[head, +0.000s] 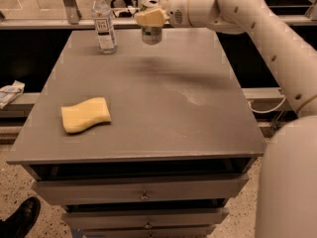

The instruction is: Move 7up can near blue plastic bottle

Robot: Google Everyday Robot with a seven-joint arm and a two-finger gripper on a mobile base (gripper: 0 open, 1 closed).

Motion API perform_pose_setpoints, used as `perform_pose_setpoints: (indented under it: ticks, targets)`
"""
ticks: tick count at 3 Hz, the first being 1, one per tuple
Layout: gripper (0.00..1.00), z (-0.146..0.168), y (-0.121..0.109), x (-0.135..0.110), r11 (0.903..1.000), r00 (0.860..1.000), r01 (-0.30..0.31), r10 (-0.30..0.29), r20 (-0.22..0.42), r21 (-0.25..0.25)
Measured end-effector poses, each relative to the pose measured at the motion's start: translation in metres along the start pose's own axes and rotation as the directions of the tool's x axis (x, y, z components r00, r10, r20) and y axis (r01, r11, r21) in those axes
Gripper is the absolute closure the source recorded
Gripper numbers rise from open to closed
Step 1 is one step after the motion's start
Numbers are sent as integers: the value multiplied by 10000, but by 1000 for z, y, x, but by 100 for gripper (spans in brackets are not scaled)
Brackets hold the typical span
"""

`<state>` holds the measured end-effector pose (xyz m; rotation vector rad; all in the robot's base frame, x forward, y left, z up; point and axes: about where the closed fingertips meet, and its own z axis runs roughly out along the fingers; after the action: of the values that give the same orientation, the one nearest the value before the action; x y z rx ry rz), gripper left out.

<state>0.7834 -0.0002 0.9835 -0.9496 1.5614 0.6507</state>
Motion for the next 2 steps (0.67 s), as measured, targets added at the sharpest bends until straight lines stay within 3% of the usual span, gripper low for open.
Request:
perform_pose_setpoints:
  ticks: [1,2]
  targets:
    - [100,37,2,-12,9996,9998,198,-197,38,-211]
    - [100,66,7,-9,9994,9996,246,-249,-106,-228]
